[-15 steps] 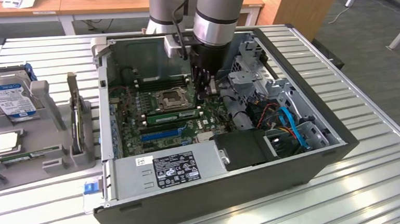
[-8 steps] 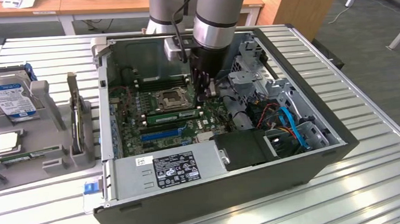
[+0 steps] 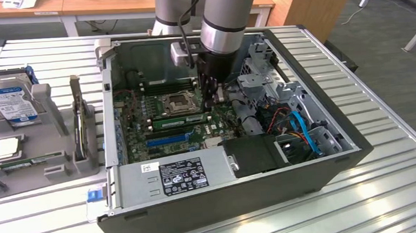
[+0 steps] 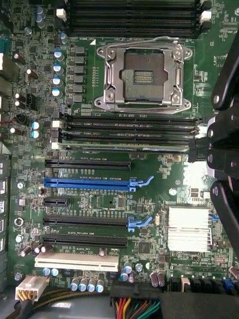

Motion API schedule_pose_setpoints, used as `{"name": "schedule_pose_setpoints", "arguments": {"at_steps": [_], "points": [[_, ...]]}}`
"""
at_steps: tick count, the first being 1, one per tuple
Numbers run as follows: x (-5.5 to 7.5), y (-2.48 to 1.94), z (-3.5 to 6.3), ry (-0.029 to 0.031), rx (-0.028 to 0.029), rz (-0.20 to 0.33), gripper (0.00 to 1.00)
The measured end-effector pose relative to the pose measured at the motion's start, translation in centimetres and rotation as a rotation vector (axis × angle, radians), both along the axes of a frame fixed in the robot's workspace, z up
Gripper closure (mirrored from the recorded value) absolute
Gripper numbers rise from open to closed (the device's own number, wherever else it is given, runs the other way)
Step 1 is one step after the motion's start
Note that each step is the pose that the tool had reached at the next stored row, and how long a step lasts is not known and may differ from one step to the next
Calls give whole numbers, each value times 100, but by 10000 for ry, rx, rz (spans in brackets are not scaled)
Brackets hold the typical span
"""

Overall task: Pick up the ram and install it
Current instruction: 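Press down the ram until it locks into place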

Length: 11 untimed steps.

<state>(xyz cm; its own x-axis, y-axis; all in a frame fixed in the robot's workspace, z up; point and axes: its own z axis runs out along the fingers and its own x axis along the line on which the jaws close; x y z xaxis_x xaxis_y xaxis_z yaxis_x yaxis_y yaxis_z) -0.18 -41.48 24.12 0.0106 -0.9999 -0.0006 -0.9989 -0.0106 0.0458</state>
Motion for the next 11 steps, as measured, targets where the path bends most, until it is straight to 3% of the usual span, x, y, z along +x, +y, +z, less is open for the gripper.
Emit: {"name": "schedule_pose_setpoints", "arguments": {"at_steps": [11], "points": [[19,0,-13,0,1,0,90]]}}
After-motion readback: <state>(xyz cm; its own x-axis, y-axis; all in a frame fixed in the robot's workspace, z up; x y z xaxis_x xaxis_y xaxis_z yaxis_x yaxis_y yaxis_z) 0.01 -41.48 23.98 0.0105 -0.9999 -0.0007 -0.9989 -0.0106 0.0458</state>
